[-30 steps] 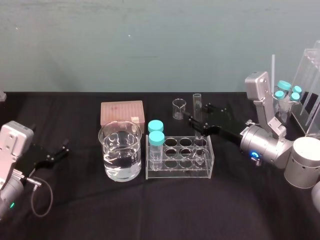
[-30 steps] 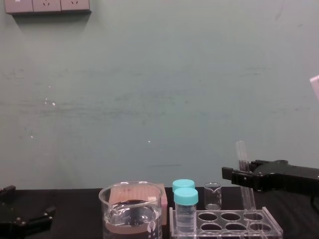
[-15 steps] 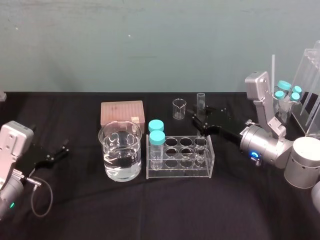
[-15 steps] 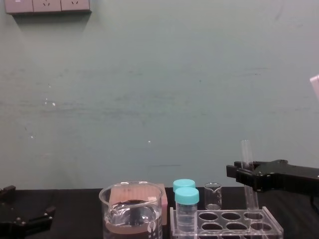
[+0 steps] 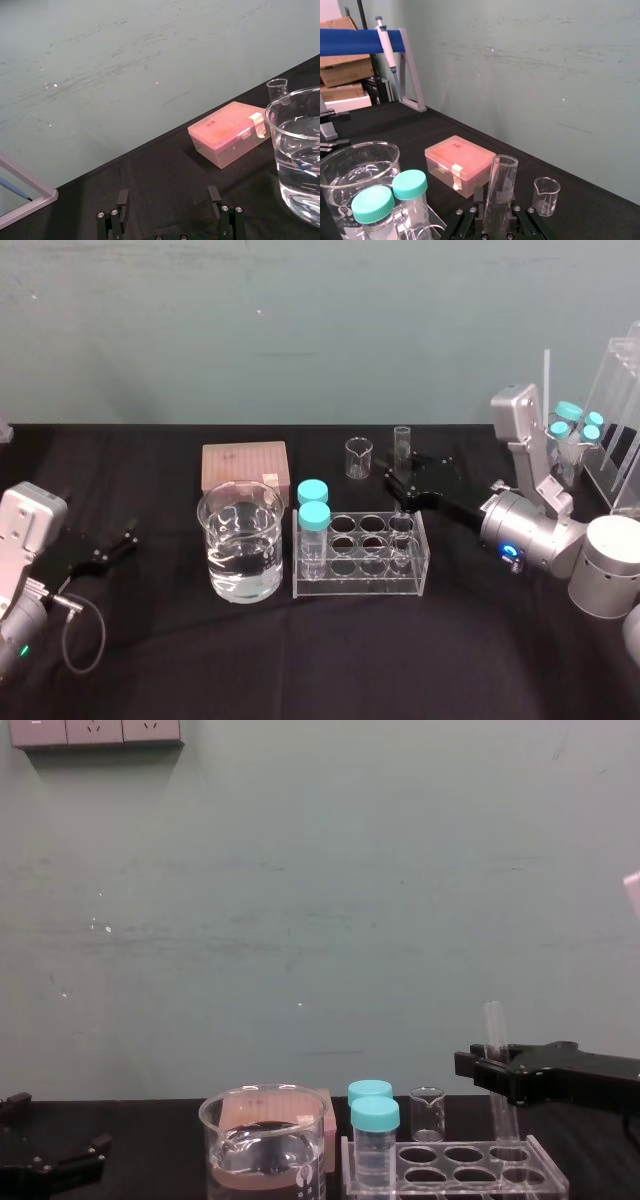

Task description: Hold the test tube with one hand and immerse one end into the beaker, then return it to the test tube rack.

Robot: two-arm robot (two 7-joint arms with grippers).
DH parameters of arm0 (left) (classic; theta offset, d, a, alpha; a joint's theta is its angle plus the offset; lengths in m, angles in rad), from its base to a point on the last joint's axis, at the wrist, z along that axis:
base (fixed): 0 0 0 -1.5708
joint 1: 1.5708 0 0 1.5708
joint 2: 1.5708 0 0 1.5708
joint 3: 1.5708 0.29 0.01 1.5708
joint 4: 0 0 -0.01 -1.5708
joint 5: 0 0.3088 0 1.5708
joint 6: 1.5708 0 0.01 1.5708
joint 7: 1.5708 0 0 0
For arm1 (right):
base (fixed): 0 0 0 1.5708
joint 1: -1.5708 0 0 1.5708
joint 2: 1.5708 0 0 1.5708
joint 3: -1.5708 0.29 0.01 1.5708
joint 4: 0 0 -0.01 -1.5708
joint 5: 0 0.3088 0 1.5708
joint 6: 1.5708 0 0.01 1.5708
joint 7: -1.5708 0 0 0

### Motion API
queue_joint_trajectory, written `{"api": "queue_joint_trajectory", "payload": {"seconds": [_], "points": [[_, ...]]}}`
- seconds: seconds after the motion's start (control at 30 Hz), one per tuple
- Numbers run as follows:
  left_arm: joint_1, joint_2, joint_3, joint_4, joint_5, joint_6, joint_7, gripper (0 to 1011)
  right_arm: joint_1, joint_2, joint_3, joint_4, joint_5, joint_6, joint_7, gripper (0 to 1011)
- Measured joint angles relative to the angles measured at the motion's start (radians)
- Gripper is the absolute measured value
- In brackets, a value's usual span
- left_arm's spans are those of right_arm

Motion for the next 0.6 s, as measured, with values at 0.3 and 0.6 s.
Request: {"api": "queue_joint_trajectory", "payload": {"seconds": [0.3,0.6], "points": [[0.000,0.000,0.000,0.000,0.000,0.000,0.000,1000,-0.009,-0.005,0.012,-0.006,0.013,-0.009,0.015,242],[0.000,0.000,0.000,0.000,0.000,0.000,0.000,1000,-0.011,-0.005,0.016,-0.013,0.014,-0.011,0.018,242]]}}
